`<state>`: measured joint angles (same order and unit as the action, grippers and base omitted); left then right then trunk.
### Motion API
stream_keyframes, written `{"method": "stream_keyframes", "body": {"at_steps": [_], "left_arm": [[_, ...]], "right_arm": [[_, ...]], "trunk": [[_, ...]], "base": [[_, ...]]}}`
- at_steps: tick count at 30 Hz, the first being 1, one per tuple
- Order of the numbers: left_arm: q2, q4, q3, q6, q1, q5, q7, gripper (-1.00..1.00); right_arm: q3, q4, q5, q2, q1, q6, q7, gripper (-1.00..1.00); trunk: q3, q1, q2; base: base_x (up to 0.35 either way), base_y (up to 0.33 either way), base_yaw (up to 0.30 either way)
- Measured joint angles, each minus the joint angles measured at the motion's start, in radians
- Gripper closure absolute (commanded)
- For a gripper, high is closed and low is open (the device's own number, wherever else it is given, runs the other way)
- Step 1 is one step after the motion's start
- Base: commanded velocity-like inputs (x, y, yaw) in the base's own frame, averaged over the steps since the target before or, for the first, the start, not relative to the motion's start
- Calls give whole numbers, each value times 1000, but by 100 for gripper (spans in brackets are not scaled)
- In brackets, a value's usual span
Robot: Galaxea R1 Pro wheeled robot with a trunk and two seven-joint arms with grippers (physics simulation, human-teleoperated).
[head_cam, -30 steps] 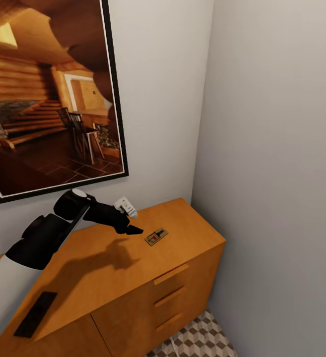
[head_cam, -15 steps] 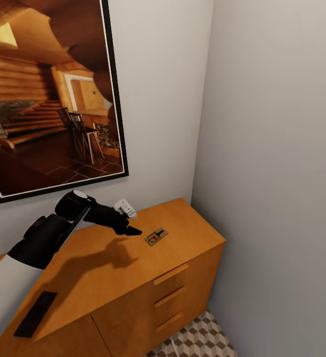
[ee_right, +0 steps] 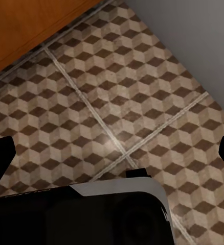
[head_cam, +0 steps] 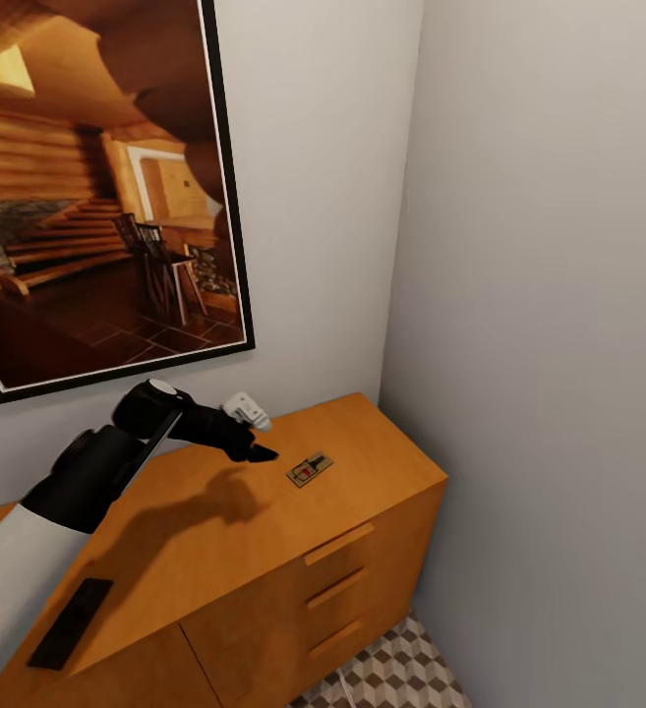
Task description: Take the four mousetraps from the cabinet in the bathroom and place them on the bathroom floor. Make sure all four end up on the same floor surface, and ensure that at least two of them are either under or directly next to the same bathroom sink.
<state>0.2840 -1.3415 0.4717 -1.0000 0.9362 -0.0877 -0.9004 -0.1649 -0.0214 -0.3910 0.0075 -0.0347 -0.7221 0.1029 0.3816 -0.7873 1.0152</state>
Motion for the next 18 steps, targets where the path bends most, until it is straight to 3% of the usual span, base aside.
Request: {"method": "stream_keyframes", "body": {"at_steps": [14,18], "left_arm": [[-40,47,-1,-1,0,0,14,-100],[-63,54,0,-1,0,1,15,-100]], "right_arm": [[0,0,0,-1,0,0,0,-100],[0,0,0,-1,0,0,0,-100]], "trunk": [[0,0,0],[0,0,0]], "base": [[0,0,0],[0,0,0]]}}
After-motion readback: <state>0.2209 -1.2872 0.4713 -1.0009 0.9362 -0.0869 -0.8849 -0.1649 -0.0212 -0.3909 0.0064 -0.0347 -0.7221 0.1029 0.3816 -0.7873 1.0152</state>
